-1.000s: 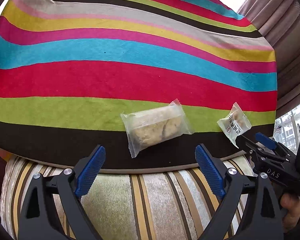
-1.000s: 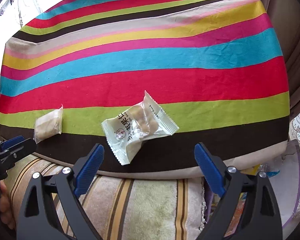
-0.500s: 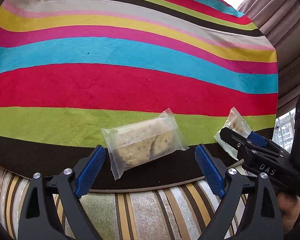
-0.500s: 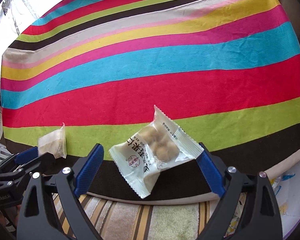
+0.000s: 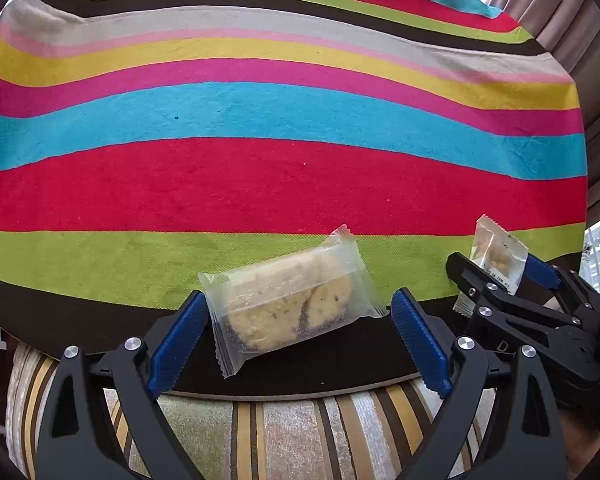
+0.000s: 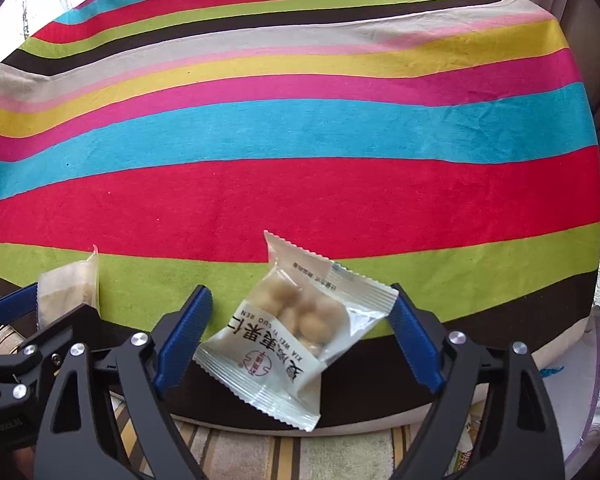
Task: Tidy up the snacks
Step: 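Grasp the clear cookie bag with the left tool while the right tool grasps the white nut packet, then carry the cookie bag and nut packet into the white box and open both tools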
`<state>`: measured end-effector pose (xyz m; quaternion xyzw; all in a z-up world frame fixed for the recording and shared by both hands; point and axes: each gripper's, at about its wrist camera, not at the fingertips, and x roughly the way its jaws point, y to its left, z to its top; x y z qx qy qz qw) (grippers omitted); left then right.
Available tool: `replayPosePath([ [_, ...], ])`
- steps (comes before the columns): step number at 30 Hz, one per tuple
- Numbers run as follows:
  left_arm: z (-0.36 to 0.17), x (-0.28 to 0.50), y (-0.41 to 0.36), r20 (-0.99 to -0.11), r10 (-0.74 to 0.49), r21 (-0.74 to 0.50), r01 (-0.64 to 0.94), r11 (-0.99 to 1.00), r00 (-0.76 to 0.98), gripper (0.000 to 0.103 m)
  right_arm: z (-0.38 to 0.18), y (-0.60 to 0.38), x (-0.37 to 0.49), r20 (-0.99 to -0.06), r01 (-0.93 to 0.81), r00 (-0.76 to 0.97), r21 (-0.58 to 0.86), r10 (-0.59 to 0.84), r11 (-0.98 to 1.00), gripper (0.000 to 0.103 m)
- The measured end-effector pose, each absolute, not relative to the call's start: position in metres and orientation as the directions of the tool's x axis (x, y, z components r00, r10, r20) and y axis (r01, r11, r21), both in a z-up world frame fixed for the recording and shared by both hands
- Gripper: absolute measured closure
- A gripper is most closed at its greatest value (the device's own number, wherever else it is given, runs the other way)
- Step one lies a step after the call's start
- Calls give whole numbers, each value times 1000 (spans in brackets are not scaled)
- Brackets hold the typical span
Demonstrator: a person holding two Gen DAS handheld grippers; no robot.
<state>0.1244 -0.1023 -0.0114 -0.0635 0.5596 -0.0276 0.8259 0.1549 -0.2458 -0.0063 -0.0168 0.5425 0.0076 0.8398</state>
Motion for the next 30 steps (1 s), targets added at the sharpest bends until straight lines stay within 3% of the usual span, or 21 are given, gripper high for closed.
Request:
replayPosePath([
  [2,-12,125,-108,-926,-70,-87,-28,996,372,20,-4,-245,153,-907,-42,421,-16,3,999,26],
  [7,-11,125,-110,-924,-29,-47,-40,998,382,34,0,-241,145,-898,-66,439,-7,22,998,57],
  [8,-11,124,-109,-923,-27,-46,-41,998,384,36,0,-243,145,-898,-68,440,-6,24,998,59],
  [17,-6,115,-113,-915,-21,-39,-38,999,402,43,3,-252,133,-893,-68,449,11,41,998,61],
  [30,15,93,-124,-893,-34,-47,-16,999,448,43,22,-264,104,-872,-56,484,56,76,997,61],
])
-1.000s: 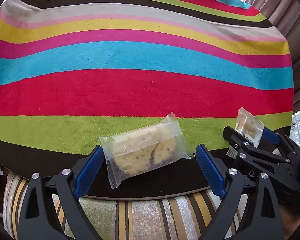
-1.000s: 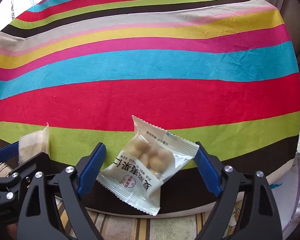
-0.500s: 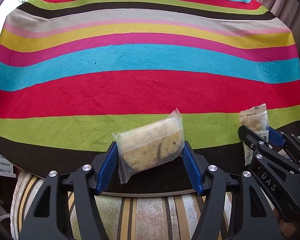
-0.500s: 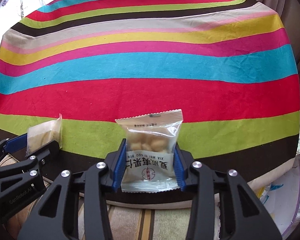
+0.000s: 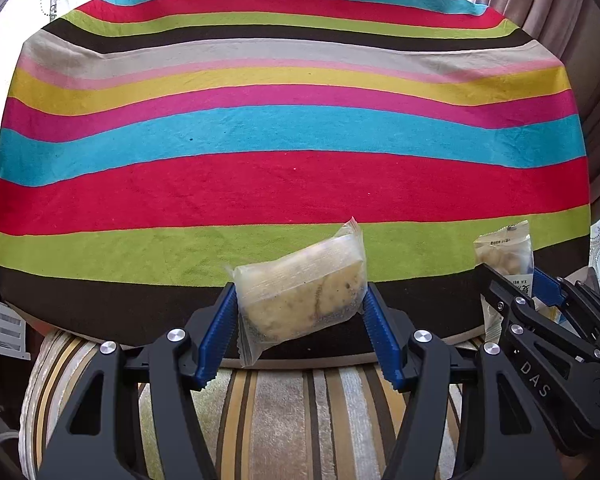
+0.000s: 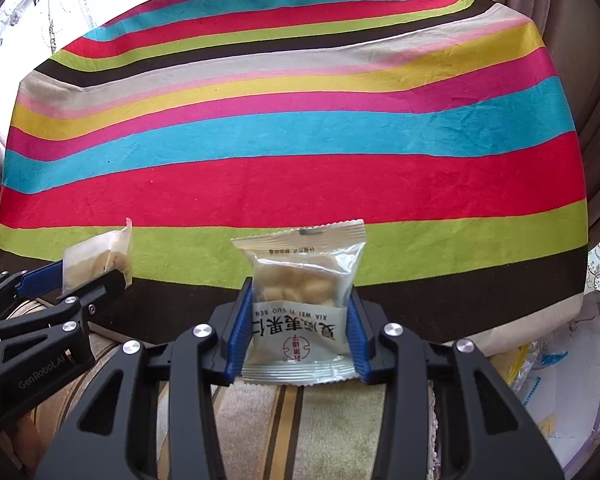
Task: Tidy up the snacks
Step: 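Carry the cookie bag and nut packet into the white box and open both tools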
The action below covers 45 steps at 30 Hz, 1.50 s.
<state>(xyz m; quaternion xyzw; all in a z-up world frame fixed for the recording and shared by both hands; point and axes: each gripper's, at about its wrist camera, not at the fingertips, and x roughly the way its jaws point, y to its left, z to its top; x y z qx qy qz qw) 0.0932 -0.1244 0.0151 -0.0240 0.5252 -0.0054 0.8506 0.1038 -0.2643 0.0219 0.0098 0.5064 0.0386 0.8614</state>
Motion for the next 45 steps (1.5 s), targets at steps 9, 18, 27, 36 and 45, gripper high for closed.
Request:
replayPosePath([
  [9,31,77,-161,-879,-57,-33,58,998,474,43,38,-299,78,-853,-15,514,95,89,995,61],
  [18,40,58,-207,-867,-127,-59,153,986,482,43,43,-347,43,-844,42,533,107,68,993,61],
  [27,41,33,-278,-864,-182,-38,300,953,470,43,42,-408,5,-838,116,544,123,41,986,61],
  [36,33,7,-340,-881,-226,-19,445,895,416,43,36,-470,-26,-834,213,551,126,-13,969,61],
  [45,28,-6,-381,-890,-255,-17,530,848,379,42,23,-509,-49,-841,297,539,139,-46,945,59],
])
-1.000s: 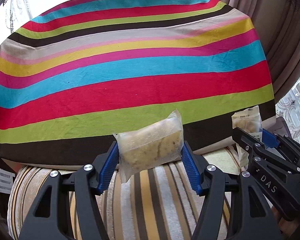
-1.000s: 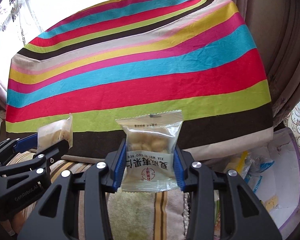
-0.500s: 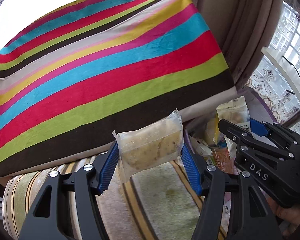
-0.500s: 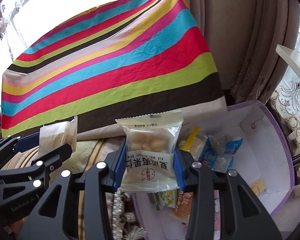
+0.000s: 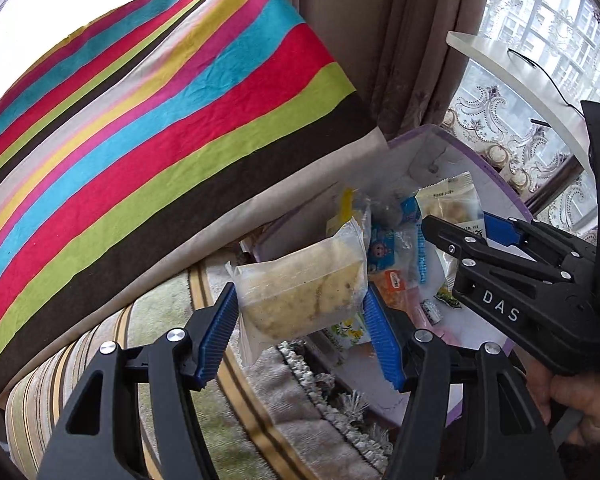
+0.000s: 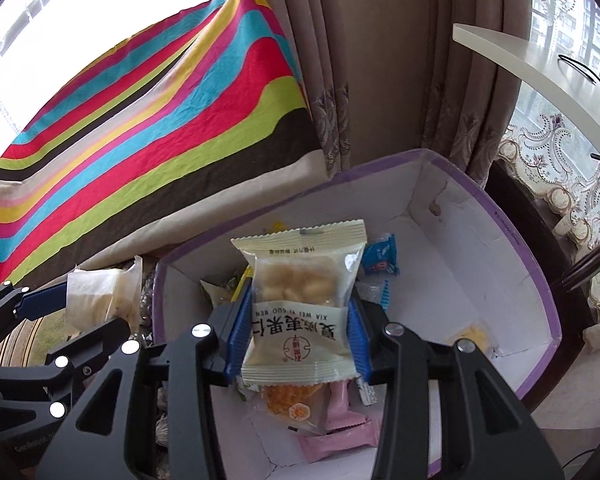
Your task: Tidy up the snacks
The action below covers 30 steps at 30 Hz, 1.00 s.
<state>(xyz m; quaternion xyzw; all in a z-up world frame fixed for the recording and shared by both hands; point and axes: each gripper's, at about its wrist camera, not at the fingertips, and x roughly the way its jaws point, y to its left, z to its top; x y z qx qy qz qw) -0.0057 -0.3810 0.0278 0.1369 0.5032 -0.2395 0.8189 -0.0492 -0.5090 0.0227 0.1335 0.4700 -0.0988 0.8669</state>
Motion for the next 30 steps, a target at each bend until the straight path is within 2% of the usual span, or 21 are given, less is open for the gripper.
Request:
replayPosePath([
  [5,23,-4,-399,-894,-288,-55,554,831,343,39,22,-523,-55,-839,331,539,132,-72,934,57],
  [9,20,1,-400,-896,-297,-79,539,838,331,24,24,-526,-58,-835,345,542,120,-94,931,42],
  [14,27,0,-386,-886,-315,-109,509,854,339,16,29,-521,-62,-831,336,549,117,-94,935,33],
  [17,32,-7,-368,-880,-346,-154,495,855,325,16,36,-513,-67,-827,329,554,110,-98,938,27],
  [25,29,-16,-316,-868,-397,-258,412,874,299,15,49,-491,-89,-823,326,555,84,-119,942,26],
  [30,26,-19,-329,-882,-356,-200,439,876,309,11,53,-481,-99,-822,331,554,72,-132,941,25],
])
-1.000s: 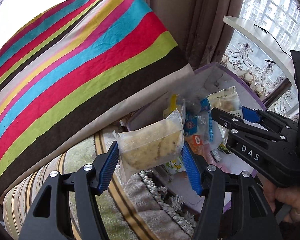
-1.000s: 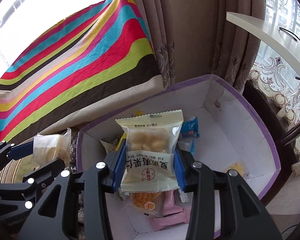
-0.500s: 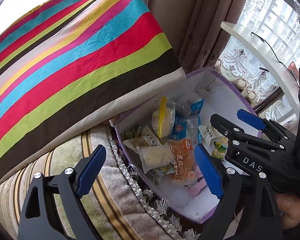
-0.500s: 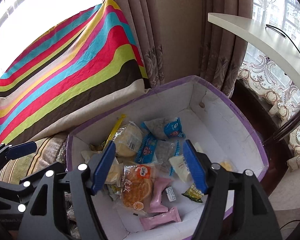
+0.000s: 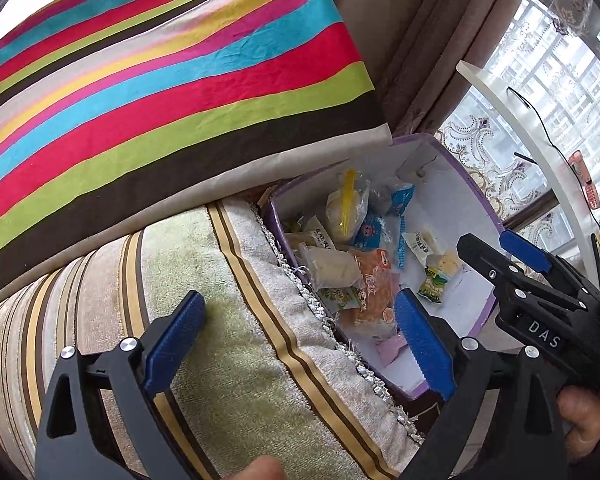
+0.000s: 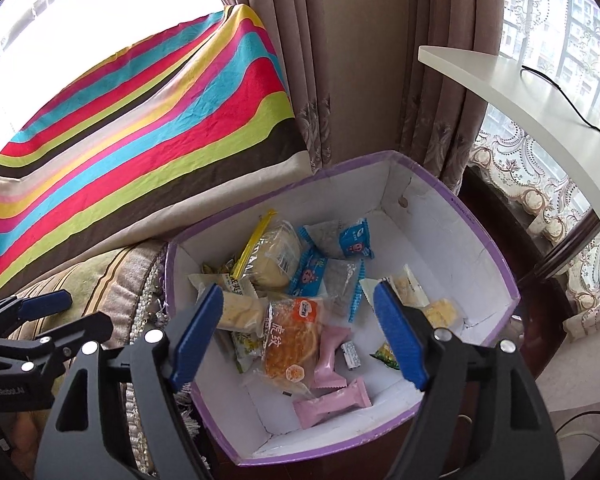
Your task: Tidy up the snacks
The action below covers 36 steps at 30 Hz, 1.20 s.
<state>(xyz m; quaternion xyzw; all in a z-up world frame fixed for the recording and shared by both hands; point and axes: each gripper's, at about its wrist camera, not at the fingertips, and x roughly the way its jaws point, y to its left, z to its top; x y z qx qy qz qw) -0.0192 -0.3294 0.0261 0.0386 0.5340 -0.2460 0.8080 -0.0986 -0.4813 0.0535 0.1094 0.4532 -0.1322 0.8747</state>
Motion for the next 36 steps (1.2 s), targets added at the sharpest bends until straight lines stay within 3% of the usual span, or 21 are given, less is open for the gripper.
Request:
replayPosePath([
  [36,14,-6,-347,-897,-375,-246,440,863,234,11,48,-491,-108,-834,365,529,56,-158,930,26],
])
